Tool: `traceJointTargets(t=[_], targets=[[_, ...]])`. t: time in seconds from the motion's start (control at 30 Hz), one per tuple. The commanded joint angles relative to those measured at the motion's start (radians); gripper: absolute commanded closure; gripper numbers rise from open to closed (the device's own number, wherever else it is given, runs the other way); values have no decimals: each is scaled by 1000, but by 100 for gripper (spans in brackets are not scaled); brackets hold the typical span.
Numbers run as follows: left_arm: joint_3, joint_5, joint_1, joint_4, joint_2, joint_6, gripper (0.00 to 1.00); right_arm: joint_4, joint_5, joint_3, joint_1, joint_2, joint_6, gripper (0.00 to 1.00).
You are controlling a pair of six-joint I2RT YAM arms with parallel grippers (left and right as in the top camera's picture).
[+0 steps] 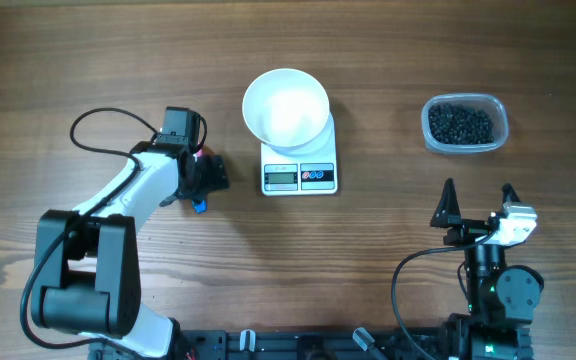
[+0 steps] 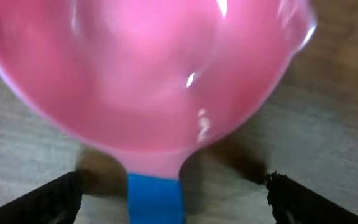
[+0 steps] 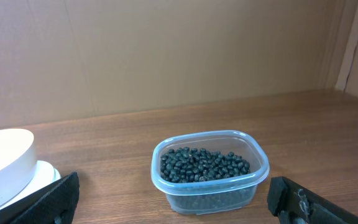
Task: Scoop item into bowl and weigh 150g on scale
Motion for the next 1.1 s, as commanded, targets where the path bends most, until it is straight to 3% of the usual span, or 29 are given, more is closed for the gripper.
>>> traceJointTargets(t=[0.0,0.5,0.53,0.63,0.7,0.77,0.9,1.07], targets=[[-23,56,1,32,20,-22,0,2,14,-1,1,-8,2,0],[-23,36,1,107,20,-14,0,2,14,-1,1,-8,3,0],[-23,36,1,109,20,-15,6,2,14,-1,1,-8,3,0],[-23,37,1,75,20,-15,41,2,14,-1,1,-8,2,0],[-25,36,1,49,20,-15,54,2,14,-1,1,-8,2,0],[-25,36,1,37,20,-15,59,2,14,-1,1,-8,3,0],[-26,35,1,21,20,-23,60,2,14,-1,1,-8,2,0],[-26,-111,1,19,20,-103,64,2,14,-1,1,-8,3,0]])
